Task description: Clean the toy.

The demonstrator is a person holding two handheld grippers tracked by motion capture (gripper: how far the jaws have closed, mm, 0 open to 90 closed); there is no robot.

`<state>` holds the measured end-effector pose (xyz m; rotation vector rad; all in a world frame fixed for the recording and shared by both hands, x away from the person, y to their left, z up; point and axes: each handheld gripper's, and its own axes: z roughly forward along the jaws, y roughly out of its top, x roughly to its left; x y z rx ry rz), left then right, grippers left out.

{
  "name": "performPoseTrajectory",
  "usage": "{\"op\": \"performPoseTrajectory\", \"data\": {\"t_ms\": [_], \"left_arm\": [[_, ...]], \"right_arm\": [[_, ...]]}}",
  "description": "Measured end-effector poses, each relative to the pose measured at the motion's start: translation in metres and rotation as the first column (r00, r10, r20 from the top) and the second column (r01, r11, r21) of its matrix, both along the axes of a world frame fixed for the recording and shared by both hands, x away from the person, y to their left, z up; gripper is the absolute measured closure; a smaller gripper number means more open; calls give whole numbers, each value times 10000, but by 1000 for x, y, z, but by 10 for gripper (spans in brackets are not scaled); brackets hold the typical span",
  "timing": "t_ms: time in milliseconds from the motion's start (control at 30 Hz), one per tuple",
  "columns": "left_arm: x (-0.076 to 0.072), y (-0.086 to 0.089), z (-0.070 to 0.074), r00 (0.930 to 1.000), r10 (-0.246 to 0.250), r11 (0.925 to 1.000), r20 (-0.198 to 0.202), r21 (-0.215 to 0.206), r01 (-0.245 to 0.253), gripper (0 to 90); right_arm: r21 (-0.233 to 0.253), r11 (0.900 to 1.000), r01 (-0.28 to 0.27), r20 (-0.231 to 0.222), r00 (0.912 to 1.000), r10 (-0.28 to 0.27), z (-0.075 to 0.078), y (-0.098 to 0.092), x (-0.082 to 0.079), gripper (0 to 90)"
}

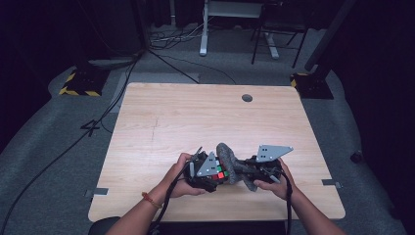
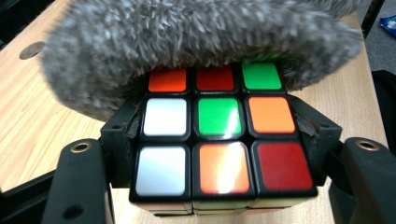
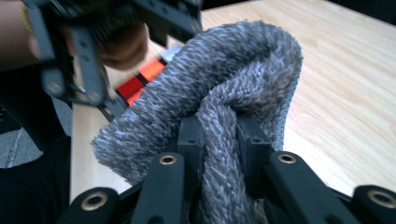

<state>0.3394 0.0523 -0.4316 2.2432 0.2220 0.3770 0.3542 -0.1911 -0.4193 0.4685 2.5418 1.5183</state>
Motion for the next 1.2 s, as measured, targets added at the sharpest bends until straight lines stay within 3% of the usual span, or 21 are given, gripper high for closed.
{"op": "performPoseTrajectory", "data": {"t_ms": [100, 200, 300, 400, 533, 633, 733, 833, 933, 1067, 1200], "left_arm": [[0, -5, -4, 10000, 4, 9993, -67, 381, -1, 328], [-1, -11, -6, 10000, 37, 9970, 81, 779, -43, 330], [1, -7, -4, 10000, 44, 9989, -72, 461, -41, 332], [2, -3, 1, 9999, 135, 9997, 24, 195, -135, 333], [2, 4, 8, 9998, 203, 9991, -12, -385, -203, 334], [0, 7, 12, 9998, 117, 9980, 140, -621, -109, 333], [-1, 8, 13, 9998, 143, 9970, 148, -760, -131, 333], [0, 6, 12, 9999, 85, 9976, 84, -682, -79, 333], [-1, 2, 9, 9998, 87, 9997, 203, -247, -82, 332], [0, 0, 7, 9999, 62, 9999, 83, -115, -61, 331], [1, -2, 5, 10000, 96, 10000, 18, 21, -96, 331]], "right_arm": [[172, 9997, -176, 105, 9998, 175, 4, 3, -4, 751], [22, 9994, -350, 264, 9990, 349, 4, 8, -8, 750], [-74, 9998, -202, 412, 9989, 205, 5, 8, -8, 749], [-184, 9998, 73, 466, 9989, -64, 4, 4, -5, 750], [-681, 9971, 348, 234, 9992, -332, -6, 0, 3, 749], [-851, 9960, 284, 8, 9996, -285, -12, 0, 5, 749], [-1047, 9940, 328, 85, 9994, -321, -12, 2, 6, 749], [-887, 9957, 267, 15, 9996, -266, -13, 1, 6, 750], [-439, 9989, 131, 206, 9997, -122, -7, 2, 1, 751], [-87, 10000, 18, 458, 9990, -14, 0, 3, -5, 751], [-105, 9999, -23, 579, 9983, 29, 3, 4, -7, 750]]}}
